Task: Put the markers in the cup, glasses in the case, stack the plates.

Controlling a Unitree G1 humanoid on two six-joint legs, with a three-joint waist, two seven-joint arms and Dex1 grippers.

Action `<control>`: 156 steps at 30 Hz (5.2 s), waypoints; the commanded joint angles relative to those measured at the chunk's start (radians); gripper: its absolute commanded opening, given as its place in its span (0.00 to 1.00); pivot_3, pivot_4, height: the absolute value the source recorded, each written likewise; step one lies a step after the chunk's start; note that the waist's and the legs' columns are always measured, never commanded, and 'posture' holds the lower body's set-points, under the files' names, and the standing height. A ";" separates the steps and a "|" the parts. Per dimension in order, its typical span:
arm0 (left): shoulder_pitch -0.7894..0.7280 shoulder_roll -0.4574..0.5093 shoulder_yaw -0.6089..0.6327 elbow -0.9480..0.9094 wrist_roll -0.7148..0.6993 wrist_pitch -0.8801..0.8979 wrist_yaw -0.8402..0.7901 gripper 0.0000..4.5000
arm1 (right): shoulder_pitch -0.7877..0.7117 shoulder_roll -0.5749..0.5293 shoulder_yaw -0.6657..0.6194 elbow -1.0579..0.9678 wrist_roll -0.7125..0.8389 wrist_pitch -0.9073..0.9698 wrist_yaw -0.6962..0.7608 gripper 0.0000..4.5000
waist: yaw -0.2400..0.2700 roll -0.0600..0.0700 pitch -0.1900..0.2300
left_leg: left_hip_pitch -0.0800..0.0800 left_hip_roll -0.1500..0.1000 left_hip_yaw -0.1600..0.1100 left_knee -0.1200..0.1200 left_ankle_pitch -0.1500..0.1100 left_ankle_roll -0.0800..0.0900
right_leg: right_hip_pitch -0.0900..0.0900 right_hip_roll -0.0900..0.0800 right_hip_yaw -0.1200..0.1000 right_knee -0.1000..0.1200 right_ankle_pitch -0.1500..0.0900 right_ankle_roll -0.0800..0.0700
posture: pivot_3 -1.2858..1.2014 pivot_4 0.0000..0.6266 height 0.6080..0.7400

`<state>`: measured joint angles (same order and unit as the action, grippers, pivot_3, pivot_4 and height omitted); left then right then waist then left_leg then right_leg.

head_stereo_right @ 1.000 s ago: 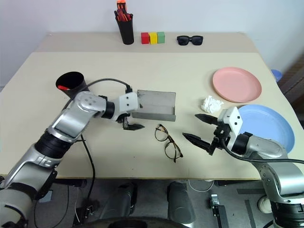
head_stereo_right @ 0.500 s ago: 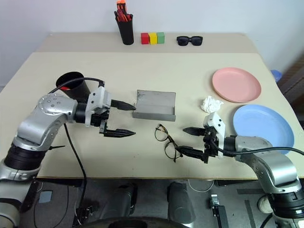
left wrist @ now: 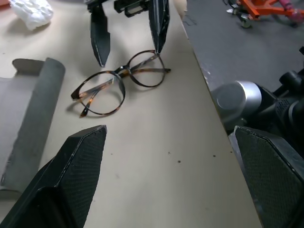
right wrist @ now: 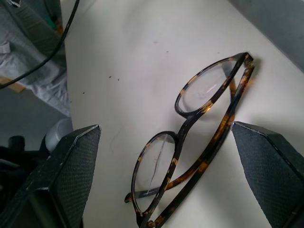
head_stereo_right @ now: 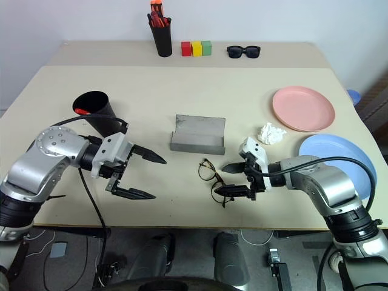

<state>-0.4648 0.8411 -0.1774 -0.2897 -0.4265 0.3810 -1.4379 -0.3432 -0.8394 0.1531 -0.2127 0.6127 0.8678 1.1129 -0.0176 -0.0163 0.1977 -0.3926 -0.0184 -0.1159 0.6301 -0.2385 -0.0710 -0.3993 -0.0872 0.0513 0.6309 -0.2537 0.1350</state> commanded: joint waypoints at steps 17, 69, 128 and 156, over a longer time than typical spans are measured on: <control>0.237 0.054 0.133 -0.156 -0.068 -0.038 0.095 0.98 | -0.094 0.027 0.078 0.119 -0.081 -0.037 0.129 1.00 | -0.002 0.000 0.000 | 0.000 0.000 0.000 0.000 0.000 0.000 | 0.000 0.000 0.000 0.000 0.000 0.000 | 0.52 0.24 1.00; 0.245 0.047 0.117 -0.149 -0.042 -0.051 0.139 0.98 | -0.111 0.051 0.130 0.081 -0.083 -0.052 0.246 1.00 | -0.003 0.000 0.000 | 0.000 0.000 0.000 -0.001 0.000 0.000 | -0.001 0.000 0.000 0.000 -0.001 -0.001 | 0.52 0.24 1.00; 0.203 0.006 0.072 -0.092 -0.018 -0.076 0.166 1.00 | 0.003 0.215 -0.005 -0.191 0.051 0.193 -0.159 0.99 | -0.001 0.000 0.000 | 0.000 0.000 0.000 -0.001 0.000 0.000 | -0.002 0.000 0.000 0.000 -0.002 -0.003 | 0.52 0.24 1.00; 0.176 -0.019 0.043 -0.055 0.007 -0.109 0.130 1.00 | 0.144 0.187 0.030 -0.246 0.067 0.127 -0.230 0.99 | -0.001 0.000 0.000 | -0.001 0.000 0.000 -0.001 0.000 0.001 | -0.002 0.000 0.000 0.000 -0.002 -0.003 | 0.52 0.24 1.00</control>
<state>-0.2828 0.8238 -0.1364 -0.3325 -0.4228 0.2904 -1.3052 -0.2031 -0.6550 0.1742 -0.4153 0.6774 1.0044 0.8881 -0.0183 -0.0161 0.1978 -0.3931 -0.0181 -0.1158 0.6285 -0.2390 -0.0703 -0.4011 -0.0872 0.0514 0.6308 -0.2555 0.1319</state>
